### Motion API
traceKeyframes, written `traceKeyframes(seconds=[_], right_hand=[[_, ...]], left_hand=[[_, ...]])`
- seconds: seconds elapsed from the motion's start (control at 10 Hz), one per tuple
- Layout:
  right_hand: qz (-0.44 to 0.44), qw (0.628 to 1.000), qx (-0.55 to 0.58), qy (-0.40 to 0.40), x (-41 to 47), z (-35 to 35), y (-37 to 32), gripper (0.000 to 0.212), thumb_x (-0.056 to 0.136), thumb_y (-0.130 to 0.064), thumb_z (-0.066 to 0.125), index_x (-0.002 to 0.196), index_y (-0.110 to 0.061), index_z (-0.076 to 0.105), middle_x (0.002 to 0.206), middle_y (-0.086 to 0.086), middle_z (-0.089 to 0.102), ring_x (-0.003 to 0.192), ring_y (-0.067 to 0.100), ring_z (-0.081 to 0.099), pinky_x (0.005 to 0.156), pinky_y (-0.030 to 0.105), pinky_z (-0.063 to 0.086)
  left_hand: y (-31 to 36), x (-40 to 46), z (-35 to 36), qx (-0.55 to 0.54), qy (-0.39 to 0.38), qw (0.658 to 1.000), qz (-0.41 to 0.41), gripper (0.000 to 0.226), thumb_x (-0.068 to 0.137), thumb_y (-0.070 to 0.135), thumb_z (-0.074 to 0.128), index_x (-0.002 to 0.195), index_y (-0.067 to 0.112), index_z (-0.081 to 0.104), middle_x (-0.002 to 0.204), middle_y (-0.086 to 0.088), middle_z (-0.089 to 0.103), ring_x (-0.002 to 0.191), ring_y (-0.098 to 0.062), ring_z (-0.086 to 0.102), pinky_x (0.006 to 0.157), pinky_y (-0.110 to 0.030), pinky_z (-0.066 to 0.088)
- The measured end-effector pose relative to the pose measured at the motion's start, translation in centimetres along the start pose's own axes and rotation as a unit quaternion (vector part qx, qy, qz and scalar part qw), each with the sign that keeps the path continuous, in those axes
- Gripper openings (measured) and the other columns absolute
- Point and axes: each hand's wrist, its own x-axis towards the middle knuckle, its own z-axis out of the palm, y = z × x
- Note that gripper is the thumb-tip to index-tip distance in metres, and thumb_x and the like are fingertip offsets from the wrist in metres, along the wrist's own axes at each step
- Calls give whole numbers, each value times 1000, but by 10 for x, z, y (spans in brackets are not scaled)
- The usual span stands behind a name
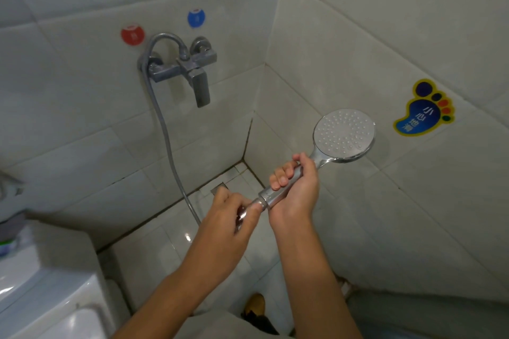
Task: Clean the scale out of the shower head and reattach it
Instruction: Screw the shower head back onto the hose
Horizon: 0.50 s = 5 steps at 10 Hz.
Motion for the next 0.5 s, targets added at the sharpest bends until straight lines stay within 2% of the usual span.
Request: traceKeyframes(seconds=[0.1,0.2,0.3,0.4,0.5], right_hand=[[1,1000,4,1,-1,-1,-1,12,93,-21,52,83,-15,48,54,-4,39,40,8,33,35,21,30],[1,1000,-1,-1,-2,-2,-1,12,93,-21,52,83,-14,49,55,-4,39,41,8,32,36,21,30],[1,1000,-2,-3,-3,-2,0,13,93,-21,52,83,-14,49,55,-4,39,40,9,32,36,21,30],[3,1000,5,-3,-3,-2,0,13,93,-20,51,82,-14,48,54,-4,38,39,8,32,35,21,29],[2,1000,3,0,-3,-3,0,12,93,-20,52,82,-14,48,55,-4,38,40,9,32,35,21,29]], left_hand=[[-4,-2,1,-13,7,1000,3,23,85,32,67,98,28,48,91,7,45,73,-6,50,60,-13,44],[-5,-4,1,-11,6,1000,-6,35,81,40,68,107,32,46,91,7,45,71,-7,49,56,-15,44],[1,-5,0,-10,-5,1000,-13,18,92,42,49,102,29,56,92,8,44,83,-5,49,66,-8,42],[2,-4,0,-2,-14,1000,-9,32,97,39,37,90,22,62,85,7,43,81,-7,48,66,-10,40],[0,-4,-1,-6,6,1000,0,16,93,37,52,93,23,60,90,8,44,80,-5,49,66,-10,42]])
